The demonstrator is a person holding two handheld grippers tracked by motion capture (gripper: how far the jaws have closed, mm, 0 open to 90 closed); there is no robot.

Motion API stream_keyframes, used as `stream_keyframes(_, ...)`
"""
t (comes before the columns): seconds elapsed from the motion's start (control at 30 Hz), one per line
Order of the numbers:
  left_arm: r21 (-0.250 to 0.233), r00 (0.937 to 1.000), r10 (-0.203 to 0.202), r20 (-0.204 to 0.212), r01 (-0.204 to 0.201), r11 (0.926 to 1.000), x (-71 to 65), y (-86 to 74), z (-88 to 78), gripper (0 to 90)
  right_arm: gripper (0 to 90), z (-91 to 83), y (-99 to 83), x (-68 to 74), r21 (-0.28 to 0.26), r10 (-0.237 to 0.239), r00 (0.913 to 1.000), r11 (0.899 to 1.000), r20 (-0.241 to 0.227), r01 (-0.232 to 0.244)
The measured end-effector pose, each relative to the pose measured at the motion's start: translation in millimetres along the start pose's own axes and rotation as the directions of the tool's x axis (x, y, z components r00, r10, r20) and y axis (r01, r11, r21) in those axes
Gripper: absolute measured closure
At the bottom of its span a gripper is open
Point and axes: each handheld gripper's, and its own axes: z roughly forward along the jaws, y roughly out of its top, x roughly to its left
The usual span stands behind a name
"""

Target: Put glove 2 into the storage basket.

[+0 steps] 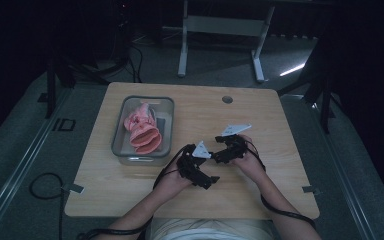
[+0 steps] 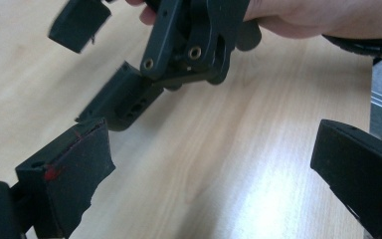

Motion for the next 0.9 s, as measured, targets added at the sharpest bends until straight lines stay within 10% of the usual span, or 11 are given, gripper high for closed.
stream_keyframes(0.9,-0.014,0.9980,0.063,0.000,-0.063,0.9979,-7.4,-39.1,16.5,2.3,13.5,2.5,-44.7,-1.1,-0.010,0.016,0.9979,1.000,0.062,-0.016)
